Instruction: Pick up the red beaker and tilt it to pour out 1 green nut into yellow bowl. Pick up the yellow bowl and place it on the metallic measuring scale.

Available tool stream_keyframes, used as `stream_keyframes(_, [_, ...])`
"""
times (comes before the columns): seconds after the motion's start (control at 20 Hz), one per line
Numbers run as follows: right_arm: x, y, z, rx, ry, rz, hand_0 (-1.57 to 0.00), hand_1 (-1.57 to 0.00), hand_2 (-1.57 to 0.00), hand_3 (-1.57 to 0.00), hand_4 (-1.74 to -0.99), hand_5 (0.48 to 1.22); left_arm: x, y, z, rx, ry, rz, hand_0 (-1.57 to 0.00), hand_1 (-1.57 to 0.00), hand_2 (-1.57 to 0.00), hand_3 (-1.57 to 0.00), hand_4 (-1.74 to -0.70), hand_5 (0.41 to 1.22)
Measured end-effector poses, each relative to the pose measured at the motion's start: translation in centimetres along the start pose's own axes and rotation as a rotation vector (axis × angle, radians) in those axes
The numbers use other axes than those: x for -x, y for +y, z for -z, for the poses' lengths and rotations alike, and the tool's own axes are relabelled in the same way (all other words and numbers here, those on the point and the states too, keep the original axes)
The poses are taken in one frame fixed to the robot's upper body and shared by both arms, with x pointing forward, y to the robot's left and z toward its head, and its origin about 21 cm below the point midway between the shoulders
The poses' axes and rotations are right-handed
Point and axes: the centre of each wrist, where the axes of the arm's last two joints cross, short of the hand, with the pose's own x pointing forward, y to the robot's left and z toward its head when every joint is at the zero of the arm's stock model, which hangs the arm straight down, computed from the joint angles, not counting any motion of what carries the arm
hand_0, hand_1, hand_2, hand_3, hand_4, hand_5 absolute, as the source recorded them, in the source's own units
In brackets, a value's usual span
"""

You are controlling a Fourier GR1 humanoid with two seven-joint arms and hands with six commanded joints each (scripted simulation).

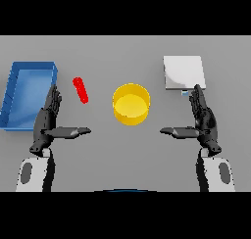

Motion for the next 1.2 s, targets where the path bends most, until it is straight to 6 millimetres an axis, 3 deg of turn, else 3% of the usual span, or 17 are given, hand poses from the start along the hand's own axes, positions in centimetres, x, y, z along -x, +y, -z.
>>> stream_keyframes(0.3, [-0.1, 0.9, 0.3, -0.008, 0.002, 0.001, 0.00, 0.00, 0.00, 0.00, -1.245, 0.681, -0.1, 0.3, 1.0, -0.004, 0.022, 0.001, 0.00, 0.00, 0.00, 0.00, -1.20, 0.652])
stream_keyframes(0.45, [-0.8, 1.0, -2.1, -0.042, -0.154, -0.277, 0.00, 0.00, 0.00, 0.00, -1.235, 0.679, -1.3, 0.3, -0.8, 0.059, -0.024, 0.148, 0.00, 0.00, 0.00, 0.00, -1.22, 0.654])
stream_keyframes(0.65, [-1.1, 1.3, -2.7, -0.054, -0.140, -0.322, 0.00, 0.00, 0.00, 0.00, -1.245, 0.681, -1.9, -0.2, -1.9, 0.084, -0.029, 0.189, 0.00, 0.00, 0.00, 0.00, -1.23, 0.662])
stream_keyframes(1.0, [-1.6, 1.2, -2.4, -0.070, -0.153, -0.250, 0.00, 0.00, 0.00, 0.00, -1.296, 0.677, -0.7, -1.2, 1.0, 0.132, 0.033, 0.184, 0.00, 0.00, 0.00, 0.00, -1.37, 0.732])
stream_keyframes(1.2, [-1.2, 1.5, -2.6, -0.071, -0.154, -0.241, 0.00, 0.00, 0.00, 0.00, -1.321, 0.683, 0.0, -1.8, 4.0, 0.132, 0.063, 0.202, 0.00, 0.00, 0.00, 0.00, -1.38, 0.738])
